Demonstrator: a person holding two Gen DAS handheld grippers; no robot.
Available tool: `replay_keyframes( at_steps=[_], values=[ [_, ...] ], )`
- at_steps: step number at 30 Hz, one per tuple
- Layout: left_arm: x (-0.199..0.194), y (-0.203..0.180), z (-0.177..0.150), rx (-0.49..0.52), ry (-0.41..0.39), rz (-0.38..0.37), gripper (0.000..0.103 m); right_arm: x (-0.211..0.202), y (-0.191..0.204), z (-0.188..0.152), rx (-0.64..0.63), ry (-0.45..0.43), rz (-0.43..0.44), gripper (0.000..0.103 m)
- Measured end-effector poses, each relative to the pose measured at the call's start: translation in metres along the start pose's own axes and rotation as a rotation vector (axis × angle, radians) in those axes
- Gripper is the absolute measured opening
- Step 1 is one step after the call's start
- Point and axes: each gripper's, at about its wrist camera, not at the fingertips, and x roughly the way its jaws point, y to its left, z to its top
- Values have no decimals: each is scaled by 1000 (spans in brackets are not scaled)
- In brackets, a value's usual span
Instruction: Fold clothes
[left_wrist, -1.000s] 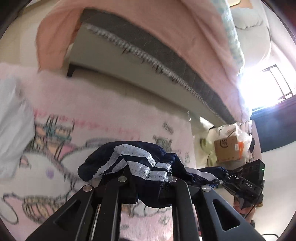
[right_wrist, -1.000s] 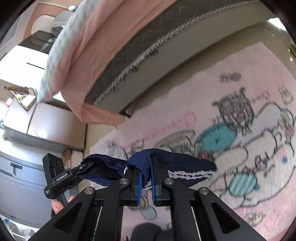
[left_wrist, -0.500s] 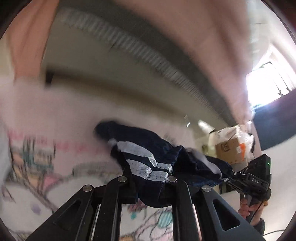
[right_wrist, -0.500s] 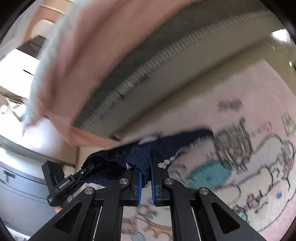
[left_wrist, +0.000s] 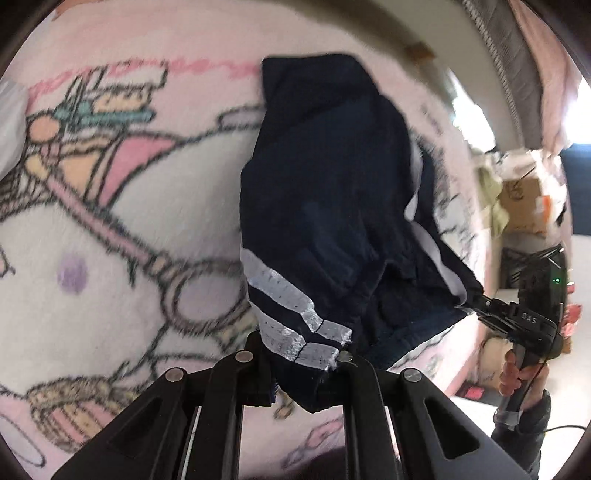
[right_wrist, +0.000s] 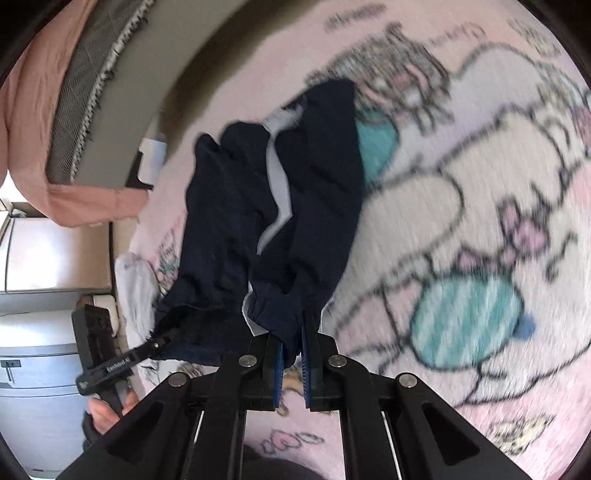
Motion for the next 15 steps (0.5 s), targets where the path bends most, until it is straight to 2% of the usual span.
replay_keyframes(
  at_steps=[5,9,10,11,12,13,14,15],
  values=[
    [14,-2,-15,22,146,101,11,17,-14,-23,3,26,-36,5],
    [23,2,-33,27,207,109,16,26,-20,-39,-15,26,-61,6],
    [20,4,-37,11,187,94,25,26,-19,-44,-35,16,-68,6],
    [17,6,-40,-5,167,79,48,25,-18,-48,-55,4,-76,7],
    [13,9,-43,-23,148,66,66,23,-16,-52,-73,-8,-88,7],
    [9,13,-46,-42,128,60,96,20,-14,-56,-96,-22,-107,10],
    [4,16,-49,-61,109,54,103,17,-13,-60,-109,-35,-132,15],
    [-1,20,-52,-80,91,45,103,14,-12,-63,-113,-46,-163,34]
  ],
)
